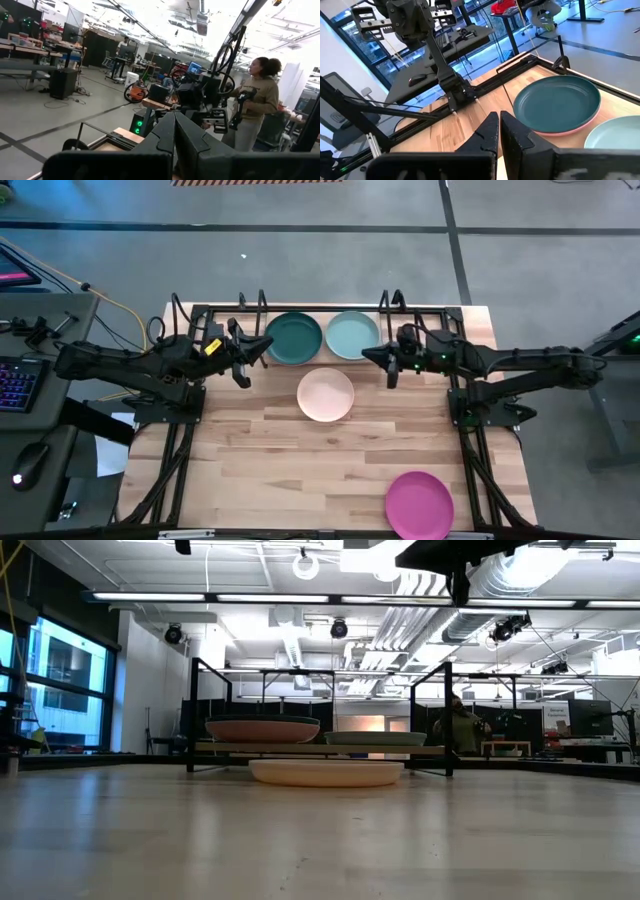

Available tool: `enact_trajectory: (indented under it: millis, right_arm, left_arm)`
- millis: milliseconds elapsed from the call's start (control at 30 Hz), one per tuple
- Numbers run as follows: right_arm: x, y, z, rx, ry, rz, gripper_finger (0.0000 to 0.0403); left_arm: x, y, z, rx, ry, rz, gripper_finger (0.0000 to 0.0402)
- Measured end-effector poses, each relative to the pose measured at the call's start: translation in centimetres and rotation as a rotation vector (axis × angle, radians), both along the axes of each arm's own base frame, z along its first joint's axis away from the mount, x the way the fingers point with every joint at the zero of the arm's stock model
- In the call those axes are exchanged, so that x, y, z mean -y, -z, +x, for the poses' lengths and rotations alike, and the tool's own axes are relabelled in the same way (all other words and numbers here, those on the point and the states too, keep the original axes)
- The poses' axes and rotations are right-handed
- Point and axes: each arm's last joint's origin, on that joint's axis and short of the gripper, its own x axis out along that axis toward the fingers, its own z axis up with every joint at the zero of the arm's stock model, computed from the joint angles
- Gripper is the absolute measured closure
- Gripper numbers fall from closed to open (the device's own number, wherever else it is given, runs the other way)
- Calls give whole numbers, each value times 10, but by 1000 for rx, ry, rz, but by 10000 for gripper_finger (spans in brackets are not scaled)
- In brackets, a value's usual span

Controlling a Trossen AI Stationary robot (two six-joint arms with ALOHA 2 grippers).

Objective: Place and stack plates onto a shelf
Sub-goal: Stack the dark pink plate on the dark green plate on the shelf

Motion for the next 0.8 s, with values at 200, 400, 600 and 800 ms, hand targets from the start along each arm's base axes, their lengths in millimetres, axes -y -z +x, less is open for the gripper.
enact_trajectory:
  millis: [200,400,600,800]
  right_arm:
    - [0,1,1,3,4,24,403]
    - [-1,-2,2,37,-25,76,403]
    - [-9,-12,3,84,-239,102,402]
    - [-34,-7,-8,-288,-317,204,367]
  left_arm:
    - [0,0,0,-2,0,-1,401]
    - [0,0,0,-2,0,-1,401]
    - [0,0,0,-3,0,-1,401]
    - [0,0,0,-3,0,-1,401]
